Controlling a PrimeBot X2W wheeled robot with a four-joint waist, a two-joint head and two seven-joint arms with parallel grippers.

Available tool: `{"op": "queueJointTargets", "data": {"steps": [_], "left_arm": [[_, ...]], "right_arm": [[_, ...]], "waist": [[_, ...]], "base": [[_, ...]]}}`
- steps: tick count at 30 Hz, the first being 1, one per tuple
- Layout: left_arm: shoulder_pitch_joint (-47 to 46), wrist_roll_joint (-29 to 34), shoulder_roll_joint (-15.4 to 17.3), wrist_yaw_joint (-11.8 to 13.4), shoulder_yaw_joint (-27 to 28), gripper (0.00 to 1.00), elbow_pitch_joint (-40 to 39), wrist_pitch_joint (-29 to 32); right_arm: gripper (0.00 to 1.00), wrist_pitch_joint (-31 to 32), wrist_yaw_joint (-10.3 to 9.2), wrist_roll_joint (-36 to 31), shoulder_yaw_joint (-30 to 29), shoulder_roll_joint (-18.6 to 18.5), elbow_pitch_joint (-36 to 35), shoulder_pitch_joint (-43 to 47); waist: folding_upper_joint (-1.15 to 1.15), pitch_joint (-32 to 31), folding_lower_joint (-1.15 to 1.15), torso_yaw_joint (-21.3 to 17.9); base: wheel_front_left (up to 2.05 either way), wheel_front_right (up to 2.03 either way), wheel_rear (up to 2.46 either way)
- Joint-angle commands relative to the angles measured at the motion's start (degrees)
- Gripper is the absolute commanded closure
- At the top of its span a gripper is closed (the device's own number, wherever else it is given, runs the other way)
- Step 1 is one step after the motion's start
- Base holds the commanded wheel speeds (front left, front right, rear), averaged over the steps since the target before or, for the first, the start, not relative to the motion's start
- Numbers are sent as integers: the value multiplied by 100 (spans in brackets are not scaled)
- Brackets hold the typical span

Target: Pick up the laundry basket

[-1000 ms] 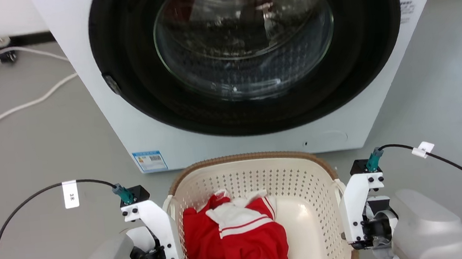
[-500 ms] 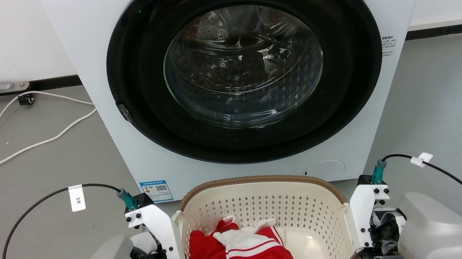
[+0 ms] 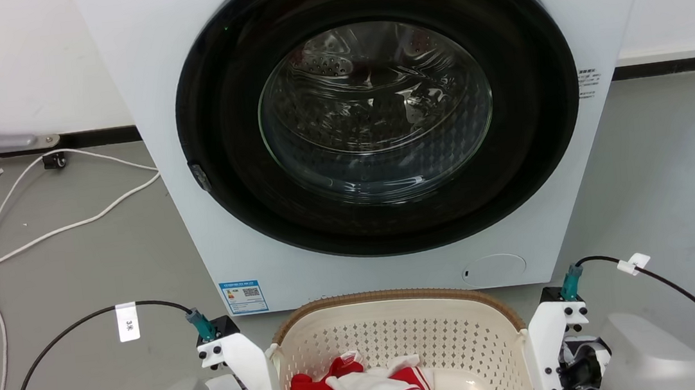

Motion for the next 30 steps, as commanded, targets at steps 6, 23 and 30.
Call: {"op": "queueJointTargets", "data": {"steps": [6, 23, 30], "left_arm": [[70, -17, -151, -75, -10, 100, -111, -102], [-94, 40, -109, -75, -55, 100, -177, -411], [-119, 31, -120, -75, -49, 100, -162, -537]], "right_arm": [[100, -88, 82, -140, -143, 191, -52, 116], [100, -228, 82, -397, -290, 190, -50, -39], [100, -273, 82, -493, -342, 187, -48, -77]], "waist": [[0, 3, 0, 33], [0, 185, 0, 91], [0, 257, 0, 93]], "base": [[0, 0, 0], [0, 0, 0], [0, 0, 0]]}}
